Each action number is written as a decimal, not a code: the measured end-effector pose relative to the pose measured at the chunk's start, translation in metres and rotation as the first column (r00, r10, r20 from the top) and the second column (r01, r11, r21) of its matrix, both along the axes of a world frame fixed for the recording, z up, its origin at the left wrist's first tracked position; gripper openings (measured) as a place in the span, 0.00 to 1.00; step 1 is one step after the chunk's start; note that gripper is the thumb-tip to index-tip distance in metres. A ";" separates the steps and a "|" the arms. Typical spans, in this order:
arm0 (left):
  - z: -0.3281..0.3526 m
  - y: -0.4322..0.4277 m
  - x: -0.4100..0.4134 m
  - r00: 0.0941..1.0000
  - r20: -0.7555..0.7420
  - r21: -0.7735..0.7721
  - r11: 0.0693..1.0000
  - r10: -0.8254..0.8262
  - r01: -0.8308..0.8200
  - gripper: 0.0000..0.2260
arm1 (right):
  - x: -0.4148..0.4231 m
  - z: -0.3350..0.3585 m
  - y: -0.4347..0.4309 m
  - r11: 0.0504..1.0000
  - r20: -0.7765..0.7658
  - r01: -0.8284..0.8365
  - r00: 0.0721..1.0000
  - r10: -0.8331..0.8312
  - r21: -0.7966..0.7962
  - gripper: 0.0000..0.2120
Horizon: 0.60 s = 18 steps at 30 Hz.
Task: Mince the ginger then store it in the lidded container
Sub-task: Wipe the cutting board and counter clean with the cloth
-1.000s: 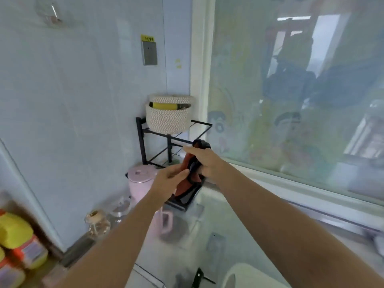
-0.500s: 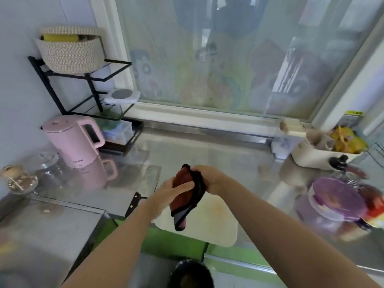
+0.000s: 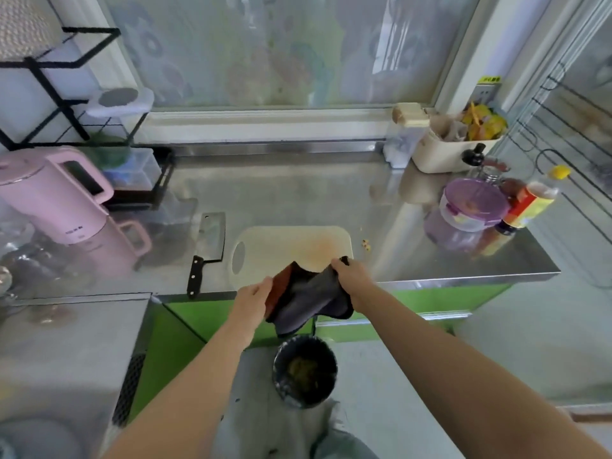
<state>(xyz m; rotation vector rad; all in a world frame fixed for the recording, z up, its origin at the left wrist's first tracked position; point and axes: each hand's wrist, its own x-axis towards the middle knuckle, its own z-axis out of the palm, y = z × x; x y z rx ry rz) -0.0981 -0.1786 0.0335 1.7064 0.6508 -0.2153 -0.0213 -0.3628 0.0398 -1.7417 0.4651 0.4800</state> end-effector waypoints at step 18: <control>-0.030 0.034 -0.066 0.950 -0.306 -0.236 0.960 0.070 -0.147 0.04 | -0.093 -0.025 -0.020 0.968 0.098 0.164 0.984 -0.148 -0.188 0.11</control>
